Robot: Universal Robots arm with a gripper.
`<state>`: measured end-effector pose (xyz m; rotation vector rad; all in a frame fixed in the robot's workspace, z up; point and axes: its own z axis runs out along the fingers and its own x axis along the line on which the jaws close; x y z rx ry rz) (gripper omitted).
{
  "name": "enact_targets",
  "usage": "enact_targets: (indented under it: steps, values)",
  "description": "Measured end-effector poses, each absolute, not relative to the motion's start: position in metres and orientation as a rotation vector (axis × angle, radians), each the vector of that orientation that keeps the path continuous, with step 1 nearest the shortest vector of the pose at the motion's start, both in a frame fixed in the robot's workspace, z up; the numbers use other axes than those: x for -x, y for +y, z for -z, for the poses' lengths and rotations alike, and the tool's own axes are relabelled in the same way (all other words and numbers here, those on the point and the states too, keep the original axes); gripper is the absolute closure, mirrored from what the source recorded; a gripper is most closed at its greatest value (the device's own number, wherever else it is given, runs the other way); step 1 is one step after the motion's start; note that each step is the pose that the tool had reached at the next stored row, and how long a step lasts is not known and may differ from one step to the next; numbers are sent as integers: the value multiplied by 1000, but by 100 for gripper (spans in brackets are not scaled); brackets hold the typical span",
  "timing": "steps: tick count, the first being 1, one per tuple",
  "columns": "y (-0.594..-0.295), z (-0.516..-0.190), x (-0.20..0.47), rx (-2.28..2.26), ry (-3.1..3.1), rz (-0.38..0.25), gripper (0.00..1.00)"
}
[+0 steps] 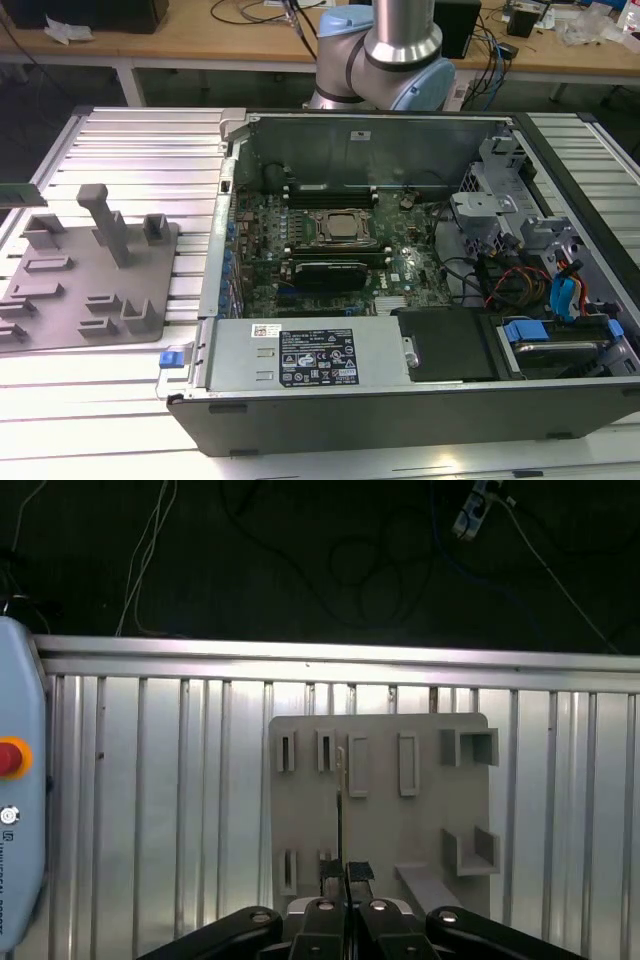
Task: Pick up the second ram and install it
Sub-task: 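Pick up the second ram and move it above second insertion slot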
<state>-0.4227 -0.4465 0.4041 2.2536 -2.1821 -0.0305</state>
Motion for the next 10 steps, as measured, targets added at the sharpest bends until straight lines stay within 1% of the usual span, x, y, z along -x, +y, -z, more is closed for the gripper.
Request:
enact_targets:
  steps: [6, 10]
  values:
    - [-446, -422, 423, -2254, -2182, 30, 91]
    - [-446, -425, 423, -2254, -2182, 30, 91]
